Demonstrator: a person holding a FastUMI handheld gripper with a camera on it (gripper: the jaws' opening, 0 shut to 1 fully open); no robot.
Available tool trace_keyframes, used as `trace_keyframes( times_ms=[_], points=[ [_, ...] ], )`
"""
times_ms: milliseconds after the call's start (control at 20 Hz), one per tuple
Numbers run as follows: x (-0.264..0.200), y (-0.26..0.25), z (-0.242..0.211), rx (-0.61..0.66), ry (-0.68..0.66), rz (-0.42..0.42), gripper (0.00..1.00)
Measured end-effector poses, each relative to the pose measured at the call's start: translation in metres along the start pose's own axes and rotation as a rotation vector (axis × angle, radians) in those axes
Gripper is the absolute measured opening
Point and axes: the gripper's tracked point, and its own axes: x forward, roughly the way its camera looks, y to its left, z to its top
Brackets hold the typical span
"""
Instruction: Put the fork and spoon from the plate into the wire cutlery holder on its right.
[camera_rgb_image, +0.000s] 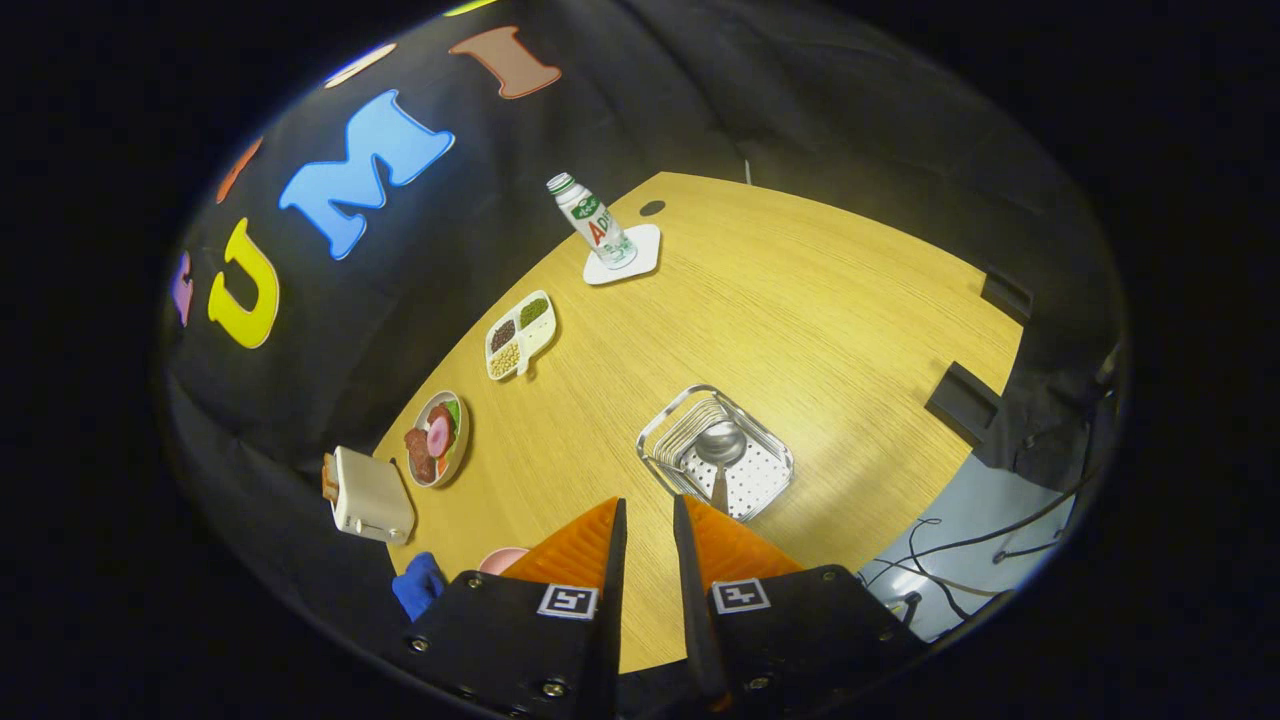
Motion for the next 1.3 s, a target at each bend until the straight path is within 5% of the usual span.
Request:
trace_keyframes(
  times_ms=[650, 1300],
  points=[
    [0.028, 0.097, -0.074, -0.251, 0.156, 0.118, 0.28],
    [0.041, 0.134, -0.171, -0.474, 0.324, 0.163, 0.28]
  ],
)
